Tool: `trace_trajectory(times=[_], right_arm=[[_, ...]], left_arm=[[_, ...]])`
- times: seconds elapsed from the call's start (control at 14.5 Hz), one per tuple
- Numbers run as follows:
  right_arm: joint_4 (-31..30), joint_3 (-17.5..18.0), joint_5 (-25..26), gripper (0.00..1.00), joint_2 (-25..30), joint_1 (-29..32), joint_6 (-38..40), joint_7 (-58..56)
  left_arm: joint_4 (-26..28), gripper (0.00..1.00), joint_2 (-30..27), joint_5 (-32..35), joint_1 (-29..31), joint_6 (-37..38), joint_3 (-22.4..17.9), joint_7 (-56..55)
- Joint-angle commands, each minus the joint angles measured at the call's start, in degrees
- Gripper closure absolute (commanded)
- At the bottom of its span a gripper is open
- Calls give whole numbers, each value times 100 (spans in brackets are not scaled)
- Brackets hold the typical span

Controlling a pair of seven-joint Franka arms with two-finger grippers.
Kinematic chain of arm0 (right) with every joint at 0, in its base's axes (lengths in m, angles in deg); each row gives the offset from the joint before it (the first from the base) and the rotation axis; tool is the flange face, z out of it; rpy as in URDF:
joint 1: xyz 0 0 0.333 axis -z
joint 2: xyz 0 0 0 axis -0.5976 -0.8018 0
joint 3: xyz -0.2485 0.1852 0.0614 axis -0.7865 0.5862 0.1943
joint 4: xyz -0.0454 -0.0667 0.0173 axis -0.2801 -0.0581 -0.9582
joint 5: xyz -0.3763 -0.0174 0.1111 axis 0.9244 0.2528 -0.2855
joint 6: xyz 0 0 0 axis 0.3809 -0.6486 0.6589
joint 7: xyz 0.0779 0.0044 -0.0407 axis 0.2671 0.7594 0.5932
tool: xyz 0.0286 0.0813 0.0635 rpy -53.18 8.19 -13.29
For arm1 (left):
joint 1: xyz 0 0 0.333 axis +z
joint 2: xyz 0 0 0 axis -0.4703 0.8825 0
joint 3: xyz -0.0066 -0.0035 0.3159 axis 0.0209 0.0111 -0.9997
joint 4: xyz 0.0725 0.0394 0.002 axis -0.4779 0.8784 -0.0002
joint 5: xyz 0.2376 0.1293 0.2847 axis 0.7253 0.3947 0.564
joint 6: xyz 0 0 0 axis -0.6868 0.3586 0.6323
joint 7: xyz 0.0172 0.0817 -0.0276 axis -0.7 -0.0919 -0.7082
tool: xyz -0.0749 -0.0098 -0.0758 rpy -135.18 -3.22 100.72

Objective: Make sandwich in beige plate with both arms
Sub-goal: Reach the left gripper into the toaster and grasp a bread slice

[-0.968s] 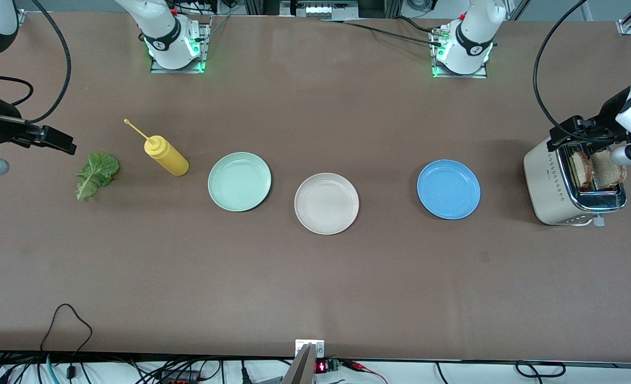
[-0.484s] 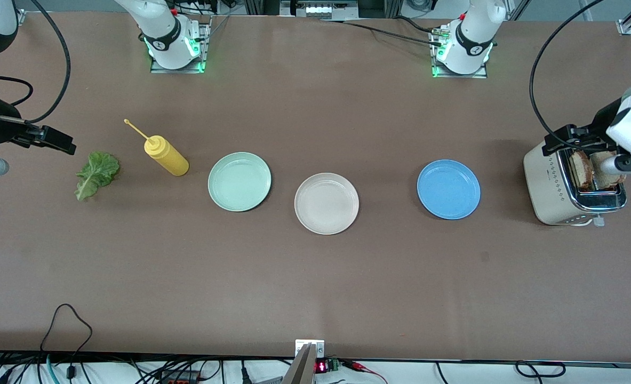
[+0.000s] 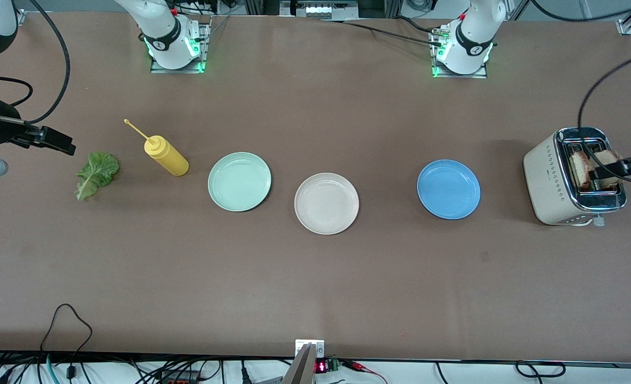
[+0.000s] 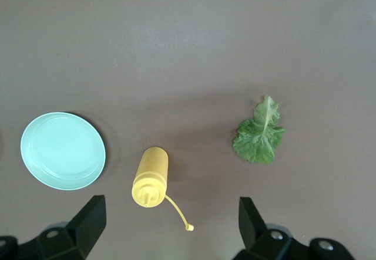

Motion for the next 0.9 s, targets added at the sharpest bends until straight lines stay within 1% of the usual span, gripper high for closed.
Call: trace_trajectory(times=[0.0, 0.14, 0.28, 0.55, 0.62, 0.69, 0.76, 0.83], right_arm=[[-32, -32, -105, 0, 36, -22, -26, 50], [-32, -32, -105, 0, 36, -22, -18, 58], [-32, -32, -105, 0, 28, -22, -26, 58], [-32, -32, -105, 0, 36, -22, -18, 50], [-32, -32, -105, 0, 28, -22, -18, 58], [-32, -32, -105, 0, 36, -22, 0, 58], [-32, -32, -105, 0, 36, -22, 17, 58], [-32, -32, -105, 0, 36, -22, 26, 58]], left_arm=[[-300, 0, 518, 51, 180, 79, 42, 244], [-292, 0, 703, 68, 347, 70, 42, 253], [-187, 0, 800, 60, 374, 140, 42, 253], [77, 0, 801, 51, 366, 360, 59, 244], [86, 4, 801, 59, 366, 377, 59, 253], [86, 11, 801, 60, 366, 403, 59, 253], [86, 16, 810, 51, 366, 517, 59, 235], [86, 19, 853, 51, 366, 596, 59, 235]])
